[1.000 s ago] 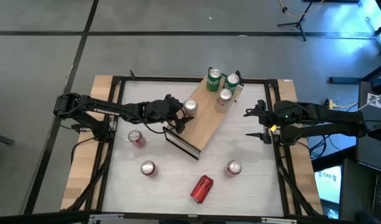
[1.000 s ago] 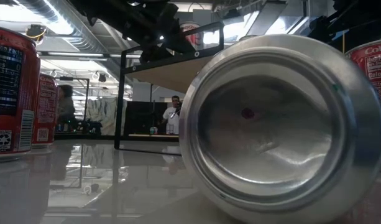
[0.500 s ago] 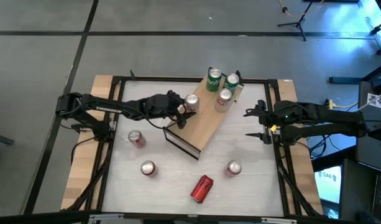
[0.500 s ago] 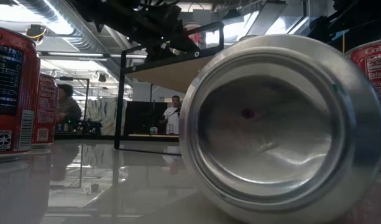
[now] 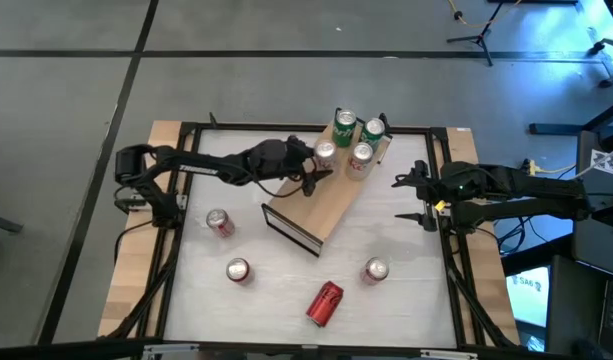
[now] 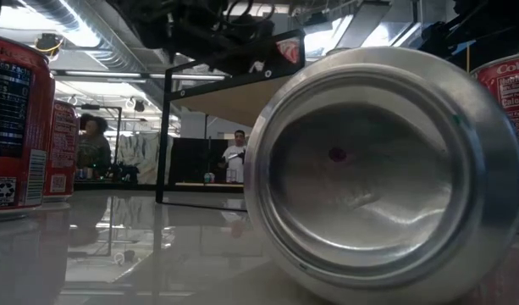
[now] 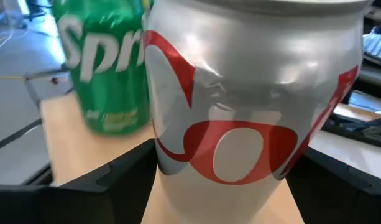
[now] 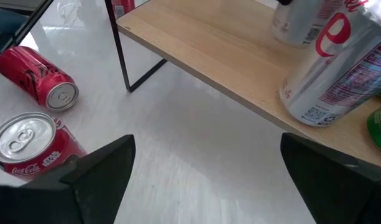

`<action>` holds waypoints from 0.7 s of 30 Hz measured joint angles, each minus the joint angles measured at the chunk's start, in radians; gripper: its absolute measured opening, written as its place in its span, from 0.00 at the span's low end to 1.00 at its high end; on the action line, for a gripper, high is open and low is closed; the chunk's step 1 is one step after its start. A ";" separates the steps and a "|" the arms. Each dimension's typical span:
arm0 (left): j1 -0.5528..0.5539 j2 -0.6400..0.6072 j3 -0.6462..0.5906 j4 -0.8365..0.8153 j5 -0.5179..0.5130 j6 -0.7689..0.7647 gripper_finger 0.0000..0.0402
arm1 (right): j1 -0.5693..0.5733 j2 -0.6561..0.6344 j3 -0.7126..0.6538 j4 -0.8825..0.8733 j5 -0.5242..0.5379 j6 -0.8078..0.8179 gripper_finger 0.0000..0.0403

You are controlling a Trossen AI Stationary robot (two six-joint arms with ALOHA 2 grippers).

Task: Place canned beverage on shelf
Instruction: Put the red-silver soda can on the shelf aligned with the other red-silver soda can

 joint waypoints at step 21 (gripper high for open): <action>0.079 0.064 0.069 -0.054 0.027 0.021 0.76 | 0.000 0.000 0.000 0.002 0.002 0.000 0.99</action>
